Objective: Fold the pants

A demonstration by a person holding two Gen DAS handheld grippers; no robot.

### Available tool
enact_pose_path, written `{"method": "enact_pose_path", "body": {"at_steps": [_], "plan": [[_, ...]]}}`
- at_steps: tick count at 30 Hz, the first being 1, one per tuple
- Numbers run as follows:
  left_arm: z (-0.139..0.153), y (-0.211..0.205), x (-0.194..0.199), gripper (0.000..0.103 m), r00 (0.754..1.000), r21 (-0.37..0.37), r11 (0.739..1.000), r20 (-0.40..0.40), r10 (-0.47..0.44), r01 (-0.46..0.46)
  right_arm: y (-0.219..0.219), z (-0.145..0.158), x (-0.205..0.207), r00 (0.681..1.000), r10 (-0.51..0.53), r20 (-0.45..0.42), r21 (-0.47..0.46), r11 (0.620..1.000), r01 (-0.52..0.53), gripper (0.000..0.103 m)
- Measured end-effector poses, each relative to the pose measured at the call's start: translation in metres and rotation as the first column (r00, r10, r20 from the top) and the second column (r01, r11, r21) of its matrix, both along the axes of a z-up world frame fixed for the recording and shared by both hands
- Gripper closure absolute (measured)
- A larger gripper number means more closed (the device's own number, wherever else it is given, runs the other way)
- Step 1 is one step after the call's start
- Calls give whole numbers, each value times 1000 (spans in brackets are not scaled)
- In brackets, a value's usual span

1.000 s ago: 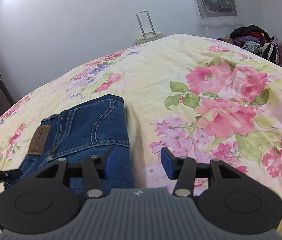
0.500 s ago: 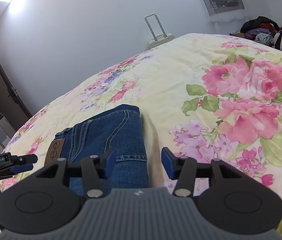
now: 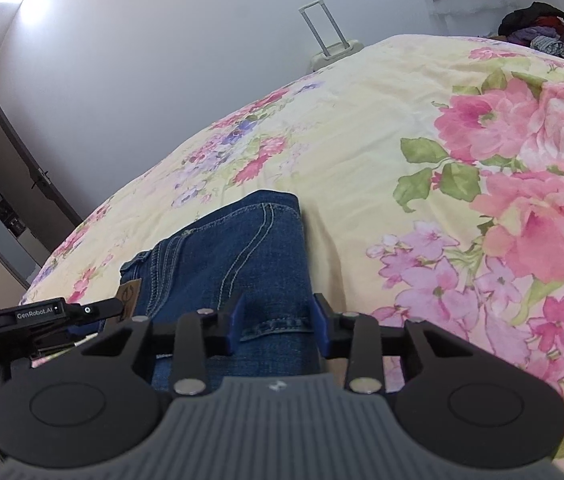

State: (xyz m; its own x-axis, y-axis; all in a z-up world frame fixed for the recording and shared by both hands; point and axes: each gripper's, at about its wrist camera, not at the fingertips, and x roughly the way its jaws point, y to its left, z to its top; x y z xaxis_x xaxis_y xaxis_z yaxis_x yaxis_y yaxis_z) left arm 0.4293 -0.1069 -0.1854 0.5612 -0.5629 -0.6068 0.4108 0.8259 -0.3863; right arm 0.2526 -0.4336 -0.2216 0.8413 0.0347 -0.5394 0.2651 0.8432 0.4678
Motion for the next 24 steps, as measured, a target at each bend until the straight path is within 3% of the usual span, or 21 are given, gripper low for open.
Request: {"method": "enact_pose_path", "body": {"at_steps": [3, 5, 7, 11, 13, 15, 19, 24], "plan": [[23, -1, -17, 88, 997, -7, 1000, 83, -1, 2, -2, 1, -1, 1000, 1, -4, 5, 1000, -1, 74], [46, -7, -35, 88, 984, 41, 999, 178, -15, 8, 0, 5, -4, 1000, 0, 1, -11, 1000, 0, 81], [59, -6, -43, 88, 975, 80, 997, 221, -18, 0, 5, 14, -6, 1000, 19, 24, -32, 999, -18, 82], [28, 11, -22, 94, 995, 93, 995, 90, 37, -46, 19, 24, -4, 993, 103, 52, -35, 994, -101, 86], [3, 16, -12, 98, 995, 151, 984, 66, 80, -90, 28, 24, -1, 992, 120, 42, -67, 991, -117, 88], [-11, 26, -4, 98, 995, 106, 990, 14, 97, -98, 32, 28, 2, 993, 115, 27, -114, 987, -111, 91], [-11, 22, -5, 98, 997, 145, 986, 31, 76, -80, 24, 37, 20, 997, 76, 3, -162, 984, -74, 91], [-5, 30, -2, 96, 997, 94, 992, -5, 82, -81, 35, 18, 67, 971, 199, -135, -141, 966, -218, 91]]}}
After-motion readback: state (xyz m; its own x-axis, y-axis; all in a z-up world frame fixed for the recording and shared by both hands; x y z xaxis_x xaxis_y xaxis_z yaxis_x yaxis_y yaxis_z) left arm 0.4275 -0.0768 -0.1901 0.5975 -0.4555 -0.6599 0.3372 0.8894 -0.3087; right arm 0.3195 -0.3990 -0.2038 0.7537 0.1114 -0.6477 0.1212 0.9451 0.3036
